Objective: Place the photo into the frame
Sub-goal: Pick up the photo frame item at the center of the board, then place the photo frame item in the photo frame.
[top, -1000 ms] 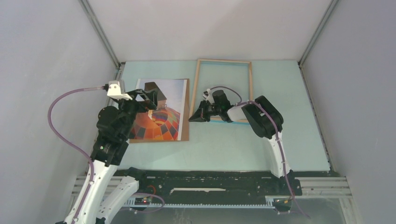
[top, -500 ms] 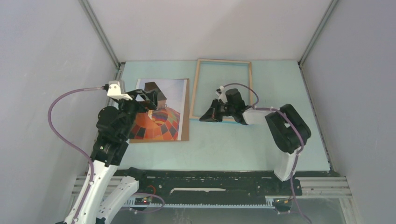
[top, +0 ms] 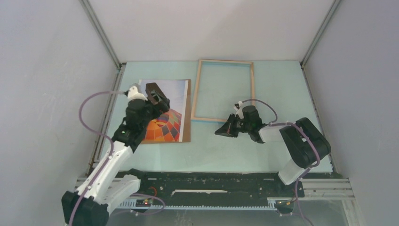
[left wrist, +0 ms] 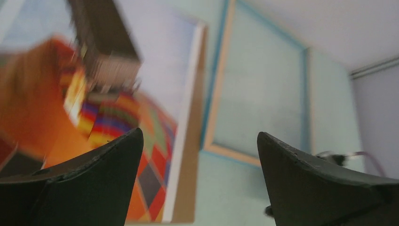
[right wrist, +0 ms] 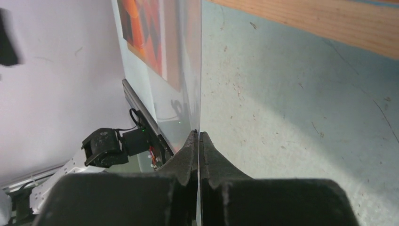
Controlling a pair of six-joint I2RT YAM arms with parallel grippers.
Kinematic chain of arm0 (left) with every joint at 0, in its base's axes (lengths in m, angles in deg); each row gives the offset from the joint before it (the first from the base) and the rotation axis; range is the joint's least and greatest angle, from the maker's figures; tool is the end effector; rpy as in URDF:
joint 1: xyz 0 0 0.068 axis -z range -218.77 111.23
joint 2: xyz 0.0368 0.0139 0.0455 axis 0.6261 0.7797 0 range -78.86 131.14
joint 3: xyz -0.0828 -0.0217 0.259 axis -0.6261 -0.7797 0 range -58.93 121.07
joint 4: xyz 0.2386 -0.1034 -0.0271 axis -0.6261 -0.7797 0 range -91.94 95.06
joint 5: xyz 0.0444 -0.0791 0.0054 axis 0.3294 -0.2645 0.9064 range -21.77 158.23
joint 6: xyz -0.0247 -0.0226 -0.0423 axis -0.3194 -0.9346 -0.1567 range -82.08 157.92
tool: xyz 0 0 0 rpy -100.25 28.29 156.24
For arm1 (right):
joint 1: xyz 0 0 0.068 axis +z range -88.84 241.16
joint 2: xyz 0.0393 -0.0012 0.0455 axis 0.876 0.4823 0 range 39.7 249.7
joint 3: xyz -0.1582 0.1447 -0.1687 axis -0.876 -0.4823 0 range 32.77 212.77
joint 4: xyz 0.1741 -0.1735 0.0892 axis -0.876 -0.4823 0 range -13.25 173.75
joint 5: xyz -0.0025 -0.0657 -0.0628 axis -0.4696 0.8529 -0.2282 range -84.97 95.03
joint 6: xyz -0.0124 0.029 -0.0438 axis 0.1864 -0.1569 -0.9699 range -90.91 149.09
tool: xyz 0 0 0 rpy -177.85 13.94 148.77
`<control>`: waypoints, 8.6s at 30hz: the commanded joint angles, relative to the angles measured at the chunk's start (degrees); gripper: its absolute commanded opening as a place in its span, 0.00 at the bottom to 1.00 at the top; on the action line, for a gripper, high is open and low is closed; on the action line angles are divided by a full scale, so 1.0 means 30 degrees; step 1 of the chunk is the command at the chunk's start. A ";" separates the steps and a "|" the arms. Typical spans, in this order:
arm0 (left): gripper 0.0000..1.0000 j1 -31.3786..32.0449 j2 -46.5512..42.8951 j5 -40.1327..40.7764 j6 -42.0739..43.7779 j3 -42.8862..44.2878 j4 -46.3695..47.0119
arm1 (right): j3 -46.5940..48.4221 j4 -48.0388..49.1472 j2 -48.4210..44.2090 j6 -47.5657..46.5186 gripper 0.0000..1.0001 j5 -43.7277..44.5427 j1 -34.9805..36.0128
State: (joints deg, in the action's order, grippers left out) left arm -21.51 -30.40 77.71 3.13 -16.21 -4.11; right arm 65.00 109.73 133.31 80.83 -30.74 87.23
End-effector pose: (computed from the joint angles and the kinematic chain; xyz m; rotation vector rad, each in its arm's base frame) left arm 0.1929 -0.0537 0.3182 -0.3988 1.8116 -0.4862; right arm 0.2518 0.1464 0.1311 0.1437 2.4337 1.3836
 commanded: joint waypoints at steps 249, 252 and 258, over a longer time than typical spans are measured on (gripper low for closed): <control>0.72 0.0827 1.8382 -0.9933 -1.0328 0.3289 1.3419 | 1.4740 0.2094 1.0911 0.4590 0.00 -0.9591 -1.0776; 0.66 0.0767 1.8479 -0.9883 -1.0320 0.3258 1.3431 | 1.5227 -0.0797 1.0519 0.2303 0.00 -0.9061 -1.0768; 0.58 0.0723 1.8887 -1.0065 -1.0413 0.3234 1.3478 | 1.6154 -0.4987 1.0248 -0.1182 0.00 -0.8155 -1.0626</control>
State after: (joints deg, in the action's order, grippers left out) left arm -19.41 25.40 49.53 -27.12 -7.07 33.35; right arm 110.59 103.96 168.69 86.43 -56.45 54.44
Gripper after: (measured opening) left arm 0.584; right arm 0.007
